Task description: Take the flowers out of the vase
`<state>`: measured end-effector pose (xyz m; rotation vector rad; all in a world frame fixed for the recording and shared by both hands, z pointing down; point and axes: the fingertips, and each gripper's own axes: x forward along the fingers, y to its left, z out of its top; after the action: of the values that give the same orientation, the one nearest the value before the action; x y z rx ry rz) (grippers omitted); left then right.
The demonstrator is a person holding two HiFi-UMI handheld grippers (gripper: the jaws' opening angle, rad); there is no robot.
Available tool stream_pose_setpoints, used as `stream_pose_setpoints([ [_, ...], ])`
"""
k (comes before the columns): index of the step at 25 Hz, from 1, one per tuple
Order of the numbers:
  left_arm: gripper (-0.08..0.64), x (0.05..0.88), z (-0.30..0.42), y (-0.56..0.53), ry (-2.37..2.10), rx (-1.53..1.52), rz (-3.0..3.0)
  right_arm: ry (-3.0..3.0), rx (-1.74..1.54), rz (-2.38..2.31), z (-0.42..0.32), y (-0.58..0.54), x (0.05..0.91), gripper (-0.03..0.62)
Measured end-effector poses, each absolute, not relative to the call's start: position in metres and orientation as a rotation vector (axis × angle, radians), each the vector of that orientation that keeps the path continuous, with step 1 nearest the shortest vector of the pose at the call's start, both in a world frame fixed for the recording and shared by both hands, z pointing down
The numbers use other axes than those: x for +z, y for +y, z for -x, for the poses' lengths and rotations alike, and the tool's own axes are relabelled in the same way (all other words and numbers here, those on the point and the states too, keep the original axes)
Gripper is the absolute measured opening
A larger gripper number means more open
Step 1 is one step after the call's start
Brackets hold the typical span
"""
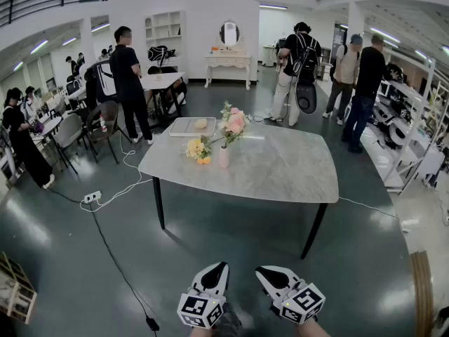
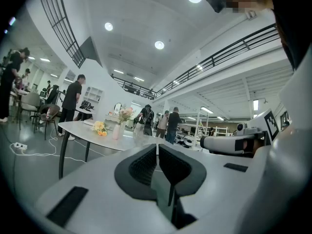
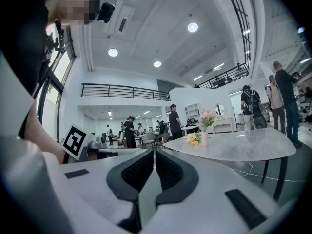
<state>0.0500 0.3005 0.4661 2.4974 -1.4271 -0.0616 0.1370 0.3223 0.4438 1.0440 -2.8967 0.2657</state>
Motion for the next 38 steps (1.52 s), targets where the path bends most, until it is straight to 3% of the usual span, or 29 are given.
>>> stream_pose_setpoints([
  [22,0.025,0.468,-0.005,0.108,-1.303,-0.007,-2.553,-2.871,0.287,-1.073,-0.064,0.131,0.451,0.031],
  [38,0.025,0.479,0.007,0.051,-1.209,0.027,-2.576,-2.824,0.339,-1.17,-0.047,0.068,0.461,0.032],
])
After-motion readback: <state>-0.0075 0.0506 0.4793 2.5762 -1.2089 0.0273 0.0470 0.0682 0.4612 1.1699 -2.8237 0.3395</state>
